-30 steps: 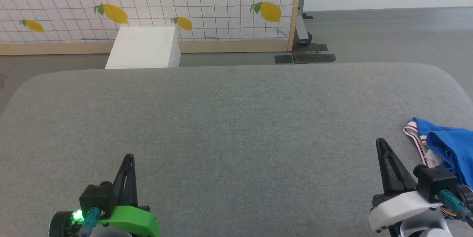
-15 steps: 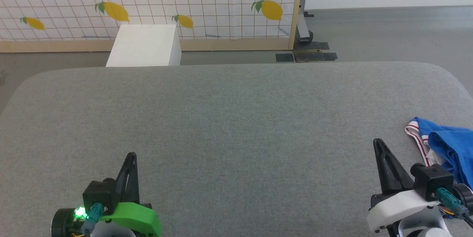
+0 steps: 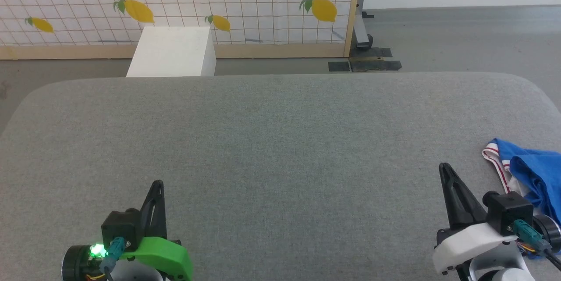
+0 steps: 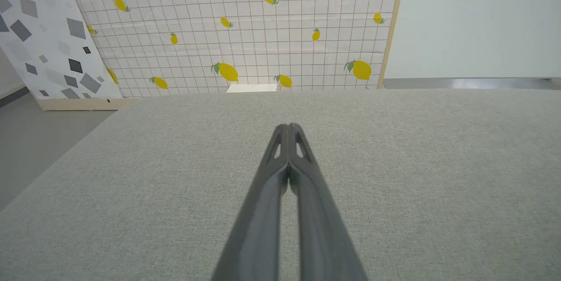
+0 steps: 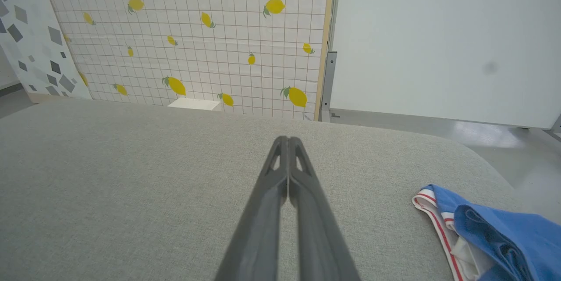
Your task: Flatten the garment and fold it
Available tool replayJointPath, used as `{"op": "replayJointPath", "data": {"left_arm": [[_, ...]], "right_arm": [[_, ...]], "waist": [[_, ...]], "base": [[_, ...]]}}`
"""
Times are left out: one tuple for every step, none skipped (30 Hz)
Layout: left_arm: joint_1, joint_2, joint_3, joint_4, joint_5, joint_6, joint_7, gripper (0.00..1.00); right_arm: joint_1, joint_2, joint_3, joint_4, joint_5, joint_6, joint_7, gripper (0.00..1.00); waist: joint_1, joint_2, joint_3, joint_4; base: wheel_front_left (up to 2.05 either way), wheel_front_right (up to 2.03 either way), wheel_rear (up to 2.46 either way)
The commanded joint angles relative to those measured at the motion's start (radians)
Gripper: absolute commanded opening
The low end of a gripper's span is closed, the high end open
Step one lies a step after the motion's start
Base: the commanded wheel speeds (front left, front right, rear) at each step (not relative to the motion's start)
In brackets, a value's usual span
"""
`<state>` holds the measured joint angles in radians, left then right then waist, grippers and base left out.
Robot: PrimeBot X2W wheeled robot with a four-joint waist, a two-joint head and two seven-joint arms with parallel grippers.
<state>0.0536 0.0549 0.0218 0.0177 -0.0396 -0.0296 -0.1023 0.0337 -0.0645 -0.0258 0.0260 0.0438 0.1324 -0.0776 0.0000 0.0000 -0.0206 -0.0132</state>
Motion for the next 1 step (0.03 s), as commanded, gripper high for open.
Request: {"op": "replayJointPath", "data": {"left_arm": [[-0.023, -0.003, -0.001, -0.006, 0.009, 0.007, 0.007, 0.0]], "right_arm": [[-0.018, 0.004, 0.004, -0.007, -0.011, -0.001, 0.008, 0.0]], "waist": [[0.0, 0.0, 0.001, 0.0]], "base": [[0.0, 0.0, 0.0]]}}
